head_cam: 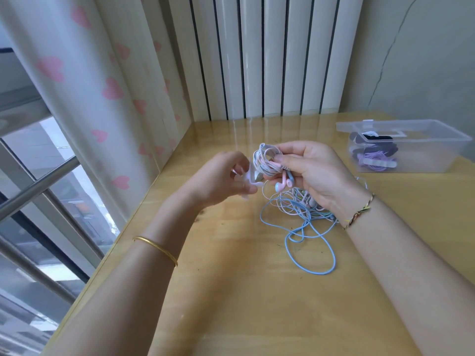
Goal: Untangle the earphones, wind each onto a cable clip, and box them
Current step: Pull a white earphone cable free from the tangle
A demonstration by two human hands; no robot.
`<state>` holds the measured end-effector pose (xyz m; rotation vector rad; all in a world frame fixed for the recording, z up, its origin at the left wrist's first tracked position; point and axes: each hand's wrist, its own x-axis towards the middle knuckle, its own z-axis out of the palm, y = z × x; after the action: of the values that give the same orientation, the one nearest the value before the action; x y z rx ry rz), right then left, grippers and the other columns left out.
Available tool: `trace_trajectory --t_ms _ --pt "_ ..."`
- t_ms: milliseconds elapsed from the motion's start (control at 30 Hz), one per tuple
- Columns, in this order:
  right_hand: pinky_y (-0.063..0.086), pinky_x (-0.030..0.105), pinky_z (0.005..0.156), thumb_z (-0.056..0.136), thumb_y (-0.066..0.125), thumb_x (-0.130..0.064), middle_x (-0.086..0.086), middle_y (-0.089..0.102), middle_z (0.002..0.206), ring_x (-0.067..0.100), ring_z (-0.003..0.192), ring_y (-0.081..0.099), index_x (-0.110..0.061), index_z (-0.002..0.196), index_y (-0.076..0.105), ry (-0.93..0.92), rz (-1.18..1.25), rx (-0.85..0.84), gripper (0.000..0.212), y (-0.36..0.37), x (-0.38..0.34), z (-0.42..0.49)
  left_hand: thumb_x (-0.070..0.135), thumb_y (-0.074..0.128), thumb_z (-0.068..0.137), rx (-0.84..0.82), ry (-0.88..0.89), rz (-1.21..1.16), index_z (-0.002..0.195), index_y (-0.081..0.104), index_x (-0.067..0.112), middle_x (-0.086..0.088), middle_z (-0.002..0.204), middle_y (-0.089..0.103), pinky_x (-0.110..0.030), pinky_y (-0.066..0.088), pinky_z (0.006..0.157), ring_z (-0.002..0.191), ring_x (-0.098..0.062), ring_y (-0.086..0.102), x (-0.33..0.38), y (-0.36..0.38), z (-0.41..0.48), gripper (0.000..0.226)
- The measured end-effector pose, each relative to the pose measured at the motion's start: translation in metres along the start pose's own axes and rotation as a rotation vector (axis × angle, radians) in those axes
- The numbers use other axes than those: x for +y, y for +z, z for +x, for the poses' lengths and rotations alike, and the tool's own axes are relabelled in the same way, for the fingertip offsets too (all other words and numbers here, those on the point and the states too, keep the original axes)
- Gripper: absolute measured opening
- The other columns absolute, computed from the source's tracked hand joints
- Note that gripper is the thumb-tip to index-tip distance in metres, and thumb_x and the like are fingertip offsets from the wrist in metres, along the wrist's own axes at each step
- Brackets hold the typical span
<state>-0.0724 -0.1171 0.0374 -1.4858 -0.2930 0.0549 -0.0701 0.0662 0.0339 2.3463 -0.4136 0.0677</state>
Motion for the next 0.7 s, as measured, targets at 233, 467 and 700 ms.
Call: trace_trajectory --t_ms 233,467,700 --pt "0.05 0.023 0.043 0.088 0.056 0.003 0.01 0.069 0.066 0.03 0.053 0.055 -0.01 0.086 0.068 -0.063 0.051 0.039 0.018 -0.028 -0.012 -0.004 0.004 0.072 0.081 0.102 0.057 -0.396 0.101 0.051 0.017 -0.01 0.091 0.054 -0.042 0.059 0.07 0.067 -0.017 0.067 0.04 0.001 0.005 0.032" --pt "0.054 0.027 0.051 0.088 0.056 0.0 0.008 0.071 0.068 0.023 0.057 0.067 -0.007 0.095 0.066 -0.131 0.18 0.061 0.014 -0.042 -0.015 -0.004 0.008 0.068 0.085 0.112 -0.018 -0.457 0.09 0.053 0.017 0.009 0.051 0.056 -0.026 0.053 0.054 0.06 -0.009 0.065 0.053 0.009 0.017 0.019" --pt "0.052 0.031 0.052 0.09 0.054 0.004 0.007 0.071 0.072 0.014 0.044 0.057 -0.014 0.094 0.069 -0.288 -0.031 0.126 0.023 -0.044 -0.013 -0.006 0.005 0.073 0.079 0.168 -0.038 -0.371 0.077 0.055 0.018 0.01 0.042 0.049 -0.02 0.039 0.048 0.061 -0.019 0.059 0.063 0.019 0.025 0.022"
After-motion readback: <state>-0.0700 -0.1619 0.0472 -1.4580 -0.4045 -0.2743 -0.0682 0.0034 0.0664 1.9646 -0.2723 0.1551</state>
